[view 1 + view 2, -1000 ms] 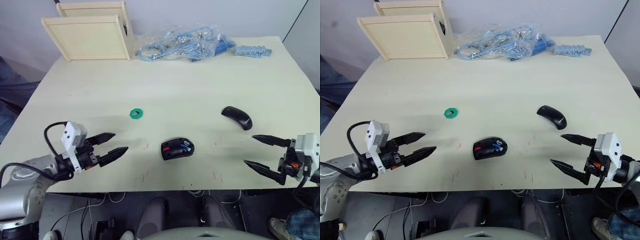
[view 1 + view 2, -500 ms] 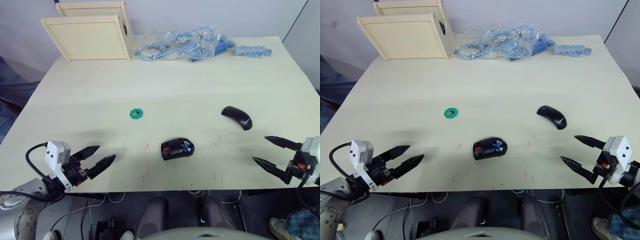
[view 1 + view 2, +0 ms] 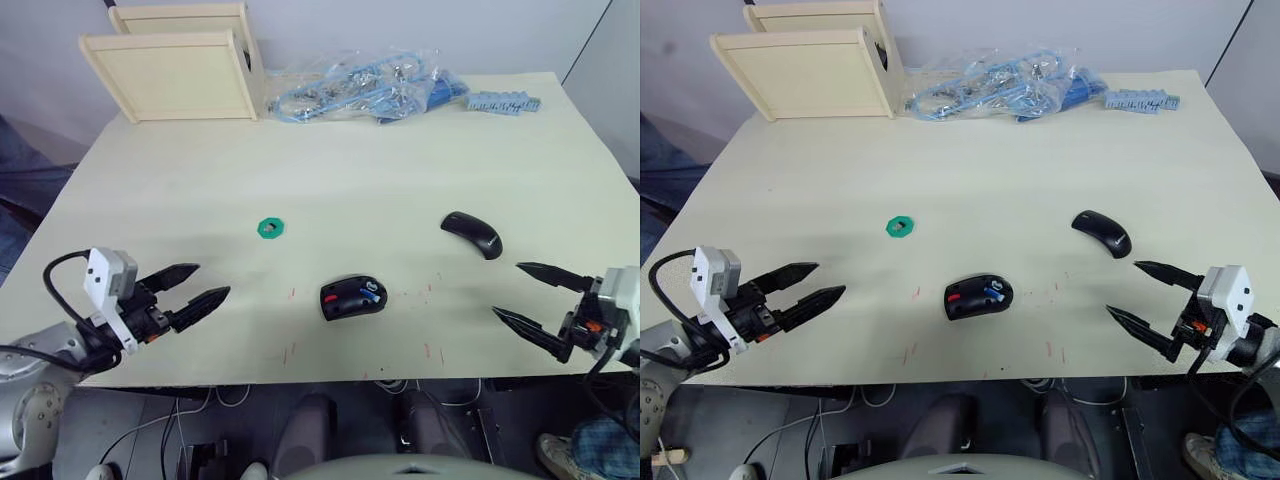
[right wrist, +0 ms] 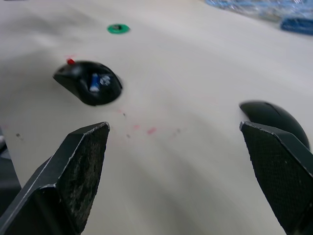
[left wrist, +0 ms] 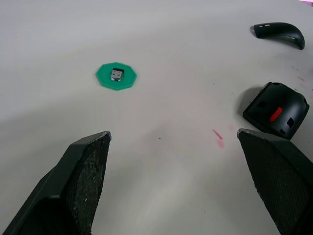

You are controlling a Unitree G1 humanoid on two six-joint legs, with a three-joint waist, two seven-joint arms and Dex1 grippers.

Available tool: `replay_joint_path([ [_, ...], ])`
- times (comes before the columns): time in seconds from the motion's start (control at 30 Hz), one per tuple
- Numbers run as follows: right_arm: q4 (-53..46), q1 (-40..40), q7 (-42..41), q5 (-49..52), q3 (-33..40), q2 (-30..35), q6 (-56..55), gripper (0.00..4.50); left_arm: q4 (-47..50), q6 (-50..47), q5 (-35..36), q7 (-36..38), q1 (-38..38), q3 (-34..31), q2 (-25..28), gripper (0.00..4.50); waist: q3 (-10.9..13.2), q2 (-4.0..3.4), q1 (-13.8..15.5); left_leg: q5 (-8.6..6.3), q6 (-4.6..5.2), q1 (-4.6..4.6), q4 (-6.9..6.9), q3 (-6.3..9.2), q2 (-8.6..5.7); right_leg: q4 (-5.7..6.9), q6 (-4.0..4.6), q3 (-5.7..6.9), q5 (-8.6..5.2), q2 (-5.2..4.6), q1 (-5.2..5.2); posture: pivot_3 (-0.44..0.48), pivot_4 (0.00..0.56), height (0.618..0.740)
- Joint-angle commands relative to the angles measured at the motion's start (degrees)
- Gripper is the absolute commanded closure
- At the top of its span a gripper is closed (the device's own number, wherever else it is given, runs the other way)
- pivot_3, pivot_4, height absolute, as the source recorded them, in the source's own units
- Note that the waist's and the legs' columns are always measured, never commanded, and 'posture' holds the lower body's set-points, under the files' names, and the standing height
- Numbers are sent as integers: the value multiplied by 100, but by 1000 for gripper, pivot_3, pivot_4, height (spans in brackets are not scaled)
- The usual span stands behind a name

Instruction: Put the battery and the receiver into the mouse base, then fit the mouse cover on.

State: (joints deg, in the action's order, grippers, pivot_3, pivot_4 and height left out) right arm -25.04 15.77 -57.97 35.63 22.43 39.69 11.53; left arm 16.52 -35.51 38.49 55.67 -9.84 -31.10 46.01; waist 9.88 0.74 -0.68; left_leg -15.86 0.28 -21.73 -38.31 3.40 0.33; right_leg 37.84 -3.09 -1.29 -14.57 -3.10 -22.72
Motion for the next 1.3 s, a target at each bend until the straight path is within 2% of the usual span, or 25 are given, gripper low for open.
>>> replay_joint_path([
  [0.03, -581, -332, 166, 308, -211, -56, 108, 0, -307, -55, 7, 191, 523, 251, 361, 91, 0, 1, -1, 0, 0, -1, -1, 0, -3, 0, 0, 3, 0, 3, -1, 0, 150, 740],
  [0.27, -1119, -782, 578, 596, -522, -135, 378, 0, -1190, -89, -278, 452, 1639, 971, 843, 91, 2, 1, -3, 0, 0, -6, 1, 5, -6, -1, -1, 3, 1, 4, -4, 0, 150, 740],
  [0.4, -1357, -845, 769, 610, -699, -183, 465, 0, -2133, -57, -765, 754, 2699, 1751, 1145, 91, 9, 12, 8, 1, 0, -8, -1, 3, -11, 3, -2, 15, 1, 4, -4, 0, 150, 740],
  [0.53, -1394, -907, 863, 518, -853, -231, 447, 0, -3309, 250, -1390, 1143, 3782, 2530, 1131, 91, 10, 14, 1, 1, 0, -6, -2, -4, -14, 8, -2, 16, 1, 7, -3, 0, 150, 740],
  [0.57, -1394, -915, 886, 489, -891, -251, 429, 0, -3647, 432, -1597, 1253, 4062, 2745, 1068, 318, 13, 18, 1, 1, 0, -8, -2, -4, -15, 8, -2, 20, 1, 8, -3, 0, 150, 740],
  [0.67, -1393, -928, 967, 412, -991, -302, 387, 0, -4552, 906, -2104, 1547, 4798, 3254, 833, 1446, 14, 21, -16, 1, 0, -12, -3, -7, -15, 6, -1, 19, 1, 11, -4, 0, 150, 740],
  [0.7, -1400, -906, 979, 386, -1014, -321, 368, 0, -4738, 1027, -2238, 1578, 4974, 3382, 731, 1590, 15, 22, -10, 1, 0, -12, -2, -10, -15, 6, -1, 15, 1, 10, -5, 0, 150, 740],
  [0.73, -1407, -888, 999, 361, -1032, -338, 353, 0, -4885, 1107, -2338, 1637, 5114, 3479, 641, 2139, 17, 26, -1, 1, 0, -15, -4, -8, -18, 6, -2, 18, 1, 10, -6, 0, 150, 740],
  [0.87, -1414, -813, 1039, 277, -1060, -392, 291, 0, -5144, 1251, -2570, 1701, 5332, 3617, 428, 2139, 18, 28, -20, 1, 0, -24, -6, -5, -18, 5, -2, 20, 1, 9, -11, 0, 150, 740],
  [1.0, -1450, -764, 1138, 176, -1124, -504, 236, 0, -5302, 1357, -2752, 1412, 5468, 3595, 117, 2139, 19, 30, -19, 2, 0, -32, -6, -6, -16, 15, -2, 16, 2, 10, -30, 0, 150, 740],
  [1.1, -1493, -723, 1199, 144, -1147, -545, 230, 0, -5337, 1356, -2785, 1401, 5498, 3553, 23, 2928, 19, 30, -10, 2, 0, -33, -10, -5, -16, 19, -2, 18, 2, 10, -29, 0, 150, 740],
  [1.17, -1524, -663, 1228, 131, -1142, -557, 219, 0, -5358, 1423, -2829, 1366, 5484, 3527, -7, 3960, 19, 31, -12, 2, 0, -35, -12, -5, -17, 19, -3, 18, 3, 10, -29, 0, 150, 740],
  [1.3, -1563, -586, 1269, 113, -1146, -569, 203, 0, -5370, 1511, -2866, 1311, 5448, 3495, -63, 3960, 19, 31, -14, 2, 0, -34, -12, -4, -17, 19, -3, 18, 3, 10, -29, 0, 150, 740],
])
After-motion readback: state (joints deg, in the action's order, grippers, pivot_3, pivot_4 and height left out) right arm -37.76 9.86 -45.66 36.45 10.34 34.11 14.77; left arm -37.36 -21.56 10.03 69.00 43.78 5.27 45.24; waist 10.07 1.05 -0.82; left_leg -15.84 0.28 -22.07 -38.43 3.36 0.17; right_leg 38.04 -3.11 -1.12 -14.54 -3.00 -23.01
